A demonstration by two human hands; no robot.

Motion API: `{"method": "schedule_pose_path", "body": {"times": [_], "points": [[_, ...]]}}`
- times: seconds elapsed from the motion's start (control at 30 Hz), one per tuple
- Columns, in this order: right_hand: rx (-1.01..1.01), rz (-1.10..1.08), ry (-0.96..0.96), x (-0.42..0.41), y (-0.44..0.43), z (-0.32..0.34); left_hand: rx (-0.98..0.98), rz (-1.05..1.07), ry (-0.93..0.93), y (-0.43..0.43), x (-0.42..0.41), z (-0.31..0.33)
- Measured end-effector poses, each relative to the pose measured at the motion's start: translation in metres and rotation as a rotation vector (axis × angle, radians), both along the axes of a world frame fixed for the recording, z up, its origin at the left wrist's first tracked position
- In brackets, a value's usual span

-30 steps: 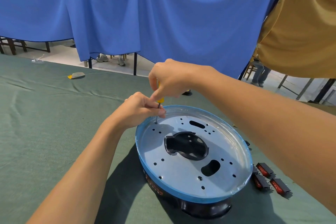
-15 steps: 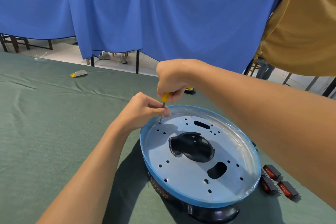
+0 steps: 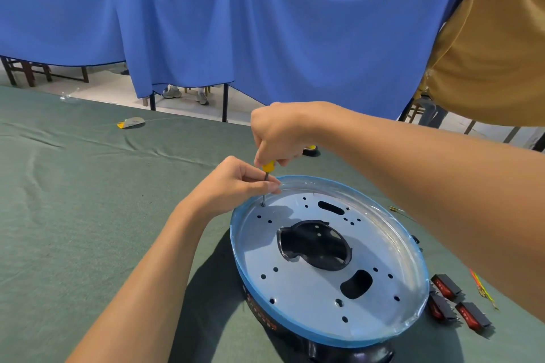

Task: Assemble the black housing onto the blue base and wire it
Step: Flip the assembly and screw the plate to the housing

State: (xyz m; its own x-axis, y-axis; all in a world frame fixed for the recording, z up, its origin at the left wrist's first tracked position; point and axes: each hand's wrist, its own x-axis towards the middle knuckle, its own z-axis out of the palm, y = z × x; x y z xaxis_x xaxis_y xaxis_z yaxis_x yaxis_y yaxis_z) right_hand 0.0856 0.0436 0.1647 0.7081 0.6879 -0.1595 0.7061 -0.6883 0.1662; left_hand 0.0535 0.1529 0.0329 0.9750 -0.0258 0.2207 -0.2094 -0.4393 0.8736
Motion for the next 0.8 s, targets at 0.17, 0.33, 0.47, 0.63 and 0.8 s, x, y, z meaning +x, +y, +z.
{"method": "schedule_pose_path", "body": {"times": [0.17,0.33,0.47,0.63,0.8], "points": [[0.192,-0.336,0.321,0.011,-0.009,-0.003,0.029,0.068,-0.046,-0.005,0.002,0.000],[0.152,-0.238,0.222,0.007,-0.010,0.000,0.102,0.043,-0.046,-0.002,0.001,0.002],[-0.037,0.081,-0.010,0.003,-0.014,0.010,0.062,0.018,-0.044,0.000,0.001,0.000],[-0.203,0.344,-0.161,-0.005,-0.006,0.008,-0.011,-0.013,-0.019,0.003,0.001,-0.004],[-0.230,0.308,-0.130,0.000,-0.001,0.004,-0.055,0.001,-0.020,0.001,-0.003,-0.003]]}}
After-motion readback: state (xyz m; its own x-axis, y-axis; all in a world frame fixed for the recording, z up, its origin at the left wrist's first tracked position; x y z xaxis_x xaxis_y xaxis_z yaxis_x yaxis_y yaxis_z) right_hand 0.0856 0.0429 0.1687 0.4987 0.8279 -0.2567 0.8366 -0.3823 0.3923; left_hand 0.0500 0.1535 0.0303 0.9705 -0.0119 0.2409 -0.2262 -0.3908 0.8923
